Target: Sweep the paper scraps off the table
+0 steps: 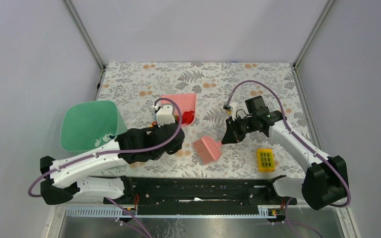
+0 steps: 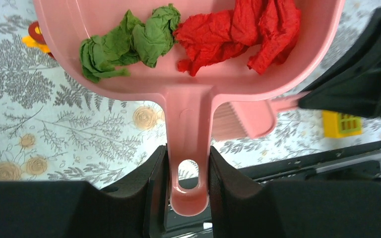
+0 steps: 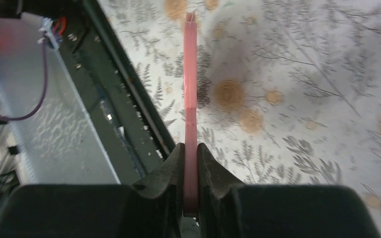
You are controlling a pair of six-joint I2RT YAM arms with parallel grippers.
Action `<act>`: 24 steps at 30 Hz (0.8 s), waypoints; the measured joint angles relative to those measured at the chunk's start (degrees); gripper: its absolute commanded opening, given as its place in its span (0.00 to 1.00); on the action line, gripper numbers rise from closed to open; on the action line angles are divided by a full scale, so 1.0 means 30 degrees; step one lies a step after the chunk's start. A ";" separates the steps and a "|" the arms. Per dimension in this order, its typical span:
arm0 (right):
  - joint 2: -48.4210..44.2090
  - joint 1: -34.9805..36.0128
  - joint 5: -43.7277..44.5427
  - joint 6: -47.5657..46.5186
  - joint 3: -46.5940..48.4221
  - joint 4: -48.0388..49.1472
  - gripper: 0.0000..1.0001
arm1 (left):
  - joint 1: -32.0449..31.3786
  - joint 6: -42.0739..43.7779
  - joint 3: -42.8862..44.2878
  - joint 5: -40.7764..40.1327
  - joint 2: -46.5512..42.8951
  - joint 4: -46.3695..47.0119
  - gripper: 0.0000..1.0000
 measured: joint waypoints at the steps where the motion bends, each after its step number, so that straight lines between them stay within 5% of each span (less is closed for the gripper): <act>1: 0.0233 0.0000 -0.0583 -0.0153 0.0000 0.0000 0.00 | 0.0044 0.0138 0.0284 -0.0160 -0.0044 0.0080 0.00; 13: 0.0816 0.0000 -0.2951 -0.1166 -0.0007 -0.0299 0.00 | 0.2106 0.0066 0.0554 -0.1967 -0.4634 0.0925 0.00; 24: 0.0816 -0.0007 -0.2951 -0.1195 -0.0036 -0.0291 0.00 | 0.2353 -0.2943 0.0321 -0.3781 -0.9005 0.0933 0.00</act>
